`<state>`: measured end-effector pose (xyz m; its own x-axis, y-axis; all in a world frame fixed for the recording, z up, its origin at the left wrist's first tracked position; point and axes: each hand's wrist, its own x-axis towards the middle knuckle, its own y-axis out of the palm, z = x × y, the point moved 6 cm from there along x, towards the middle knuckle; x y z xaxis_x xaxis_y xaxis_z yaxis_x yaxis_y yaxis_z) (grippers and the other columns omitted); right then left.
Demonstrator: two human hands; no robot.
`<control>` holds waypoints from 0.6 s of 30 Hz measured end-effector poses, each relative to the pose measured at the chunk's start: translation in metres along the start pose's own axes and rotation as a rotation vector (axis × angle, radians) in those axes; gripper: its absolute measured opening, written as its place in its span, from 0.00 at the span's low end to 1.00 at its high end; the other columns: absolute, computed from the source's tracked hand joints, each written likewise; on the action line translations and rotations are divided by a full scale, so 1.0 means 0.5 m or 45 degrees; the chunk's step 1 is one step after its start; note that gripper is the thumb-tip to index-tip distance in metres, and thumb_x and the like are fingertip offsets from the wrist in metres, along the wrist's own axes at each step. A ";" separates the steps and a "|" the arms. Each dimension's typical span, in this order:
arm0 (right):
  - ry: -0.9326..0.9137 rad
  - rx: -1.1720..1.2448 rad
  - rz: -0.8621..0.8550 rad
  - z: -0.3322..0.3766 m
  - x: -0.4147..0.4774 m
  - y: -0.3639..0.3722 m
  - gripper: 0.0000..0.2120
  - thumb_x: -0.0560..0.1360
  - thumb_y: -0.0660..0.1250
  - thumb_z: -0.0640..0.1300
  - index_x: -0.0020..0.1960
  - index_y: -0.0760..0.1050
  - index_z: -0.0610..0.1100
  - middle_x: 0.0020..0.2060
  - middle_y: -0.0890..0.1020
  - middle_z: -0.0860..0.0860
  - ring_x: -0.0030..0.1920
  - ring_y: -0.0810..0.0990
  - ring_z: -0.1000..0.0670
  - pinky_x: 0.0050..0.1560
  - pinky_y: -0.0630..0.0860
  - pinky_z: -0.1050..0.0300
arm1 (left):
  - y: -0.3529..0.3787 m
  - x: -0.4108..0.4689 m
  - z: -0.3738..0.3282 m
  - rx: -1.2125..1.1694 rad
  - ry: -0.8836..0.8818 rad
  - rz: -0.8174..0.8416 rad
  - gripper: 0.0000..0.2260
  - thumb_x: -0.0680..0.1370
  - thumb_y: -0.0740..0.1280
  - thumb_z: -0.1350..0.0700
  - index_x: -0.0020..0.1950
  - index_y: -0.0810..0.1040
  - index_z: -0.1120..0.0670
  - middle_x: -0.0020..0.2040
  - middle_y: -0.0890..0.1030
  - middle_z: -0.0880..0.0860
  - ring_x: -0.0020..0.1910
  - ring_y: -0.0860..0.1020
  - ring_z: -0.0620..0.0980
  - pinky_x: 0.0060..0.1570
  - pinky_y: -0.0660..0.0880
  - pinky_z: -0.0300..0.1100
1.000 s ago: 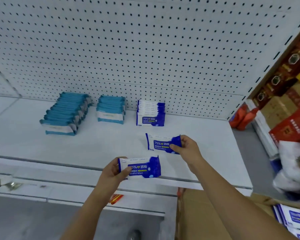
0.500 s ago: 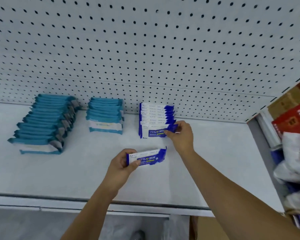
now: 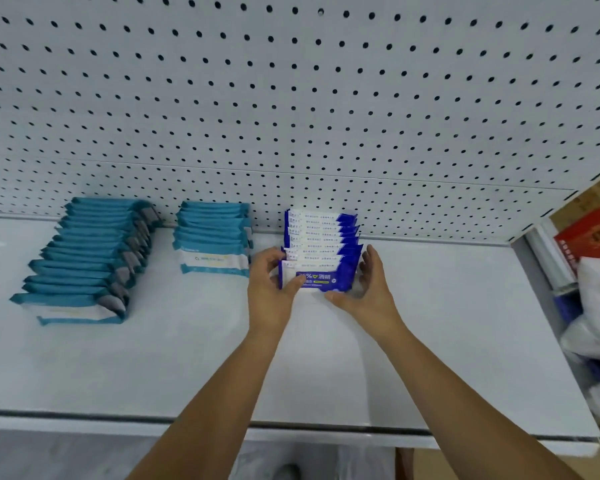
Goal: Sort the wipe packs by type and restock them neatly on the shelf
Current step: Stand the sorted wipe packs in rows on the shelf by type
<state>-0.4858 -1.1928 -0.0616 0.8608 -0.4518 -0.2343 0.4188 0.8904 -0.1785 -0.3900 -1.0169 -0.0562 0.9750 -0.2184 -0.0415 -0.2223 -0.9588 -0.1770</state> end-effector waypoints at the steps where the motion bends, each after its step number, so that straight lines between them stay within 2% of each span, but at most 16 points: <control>1: -0.041 -0.017 0.039 0.004 0.009 0.006 0.52 0.67 0.80 0.37 0.79 0.51 0.50 0.72 0.68 0.58 0.69 0.71 0.58 0.57 0.75 0.70 | 0.009 0.004 0.005 -0.045 -0.054 0.022 0.29 0.70 0.79 0.62 0.67 0.70 0.50 0.64 0.75 0.47 0.61 0.76 0.44 0.53 0.77 0.31; 3: -0.114 -0.086 0.044 0.012 0.027 0.014 0.48 0.67 0.79 0.34 0.78 0.56 0.49 0.68 0.74 0.55 0.64 0.77 0.58 0.56 0.77 0.67 | 0.026 0.011 0.011 -0.045 -0.094 0.096 0.36 0.72 0.78 0.60 0.74 0.63 0.51 0.68 0.74 0.47 0.64 0.75 0.43 0.53 0.75 0.27; 7: -0.124 -0.162 -0.116 0.015 0.042 0.015 0.38 0.71 0.75 0.36 0.75 0.62 0.50 0.60 0.77 0.62 0.57 0.77 0.65 0.51 0.73 0.74 | 0.047 0.019 0.005 0.102 0.012 0.268 0.30 0.78 0.71 0.58 0.77 0.62 0.50 0.69 0.75 0.45 0.64 0.74 0.41 0.54 0.70 0.21; 11: -0.098 -0.156 -0.188 0.004 0.045 0.020 0.38 0.73 0.74 0.34 0.76 0.59 0.48 0.62 0.76 0.58 0.56 0.77 0.63 0.49 0.72 0.76 | 0.053 0.018 -0.007 0.185 0.084 0.298 0.30 0.80 0.68 0.59 0.77 0.57 0.45 0.69 0.70 0.41 0.65 0.70 0.38 0.58 0.64 0.19; 13: -0.109 -0.200 -0.186 0.007 0.046 0.033 0.39 0.74 0.71 0.32 0.78 0.56 0.48 0.62 0.75 0.58 0.55 0.77 0.63 0.50 0.71 0.77 | 0.062 0.022 -0.008 0.230 0.097 0.344 0.30 0.81 0.66 0.59 0.77 0.54 0.43 0.71 0.69 0.42 0.67 0.69 0.39 0.65 0.65 0.25; 15: -0.103 -0.225 -0.163 0.008 0.049 0.042 0.39 0.75 0.68 0.30 0.78 0.53 0.47 0.63 0.74 0.57 0.55 0.76 0.63 0.51 0.70 0.78 | 0.069 0.029 -0.003 0.268 0.076 0.381 0.32 0.81 0.66 0.59 0.79 0.53 0.46 0.74 0.68 0.47 0.71 0.68 0.44 0.71 0.67 0.38; 18: -0.086 -0.247 -0.116 0.015 0.050 0.039 0.40 0.75 0.69 0.32 0.78 0.52 0.47 0.65 0.73 0.55 0.60 0.76 0.57 0.52 0.70 0.77 | 0.067 0.031 -0.001 0.284 0.039 0.434 0.32 0.81 0.66 0.59 0.80 0.53 0.49 0.75 0.68 0.48 0.71 0.68 0.44 0.72 0.67 0.44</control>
<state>-0.4540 -1.1860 -0.0637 0.8423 -0.5191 -0.1454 0.4376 0.8159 -0.3780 -0.3823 -1.0523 -0.0624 0.8444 -0.5251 -0.1061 -0.5240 -0.7684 -0.3674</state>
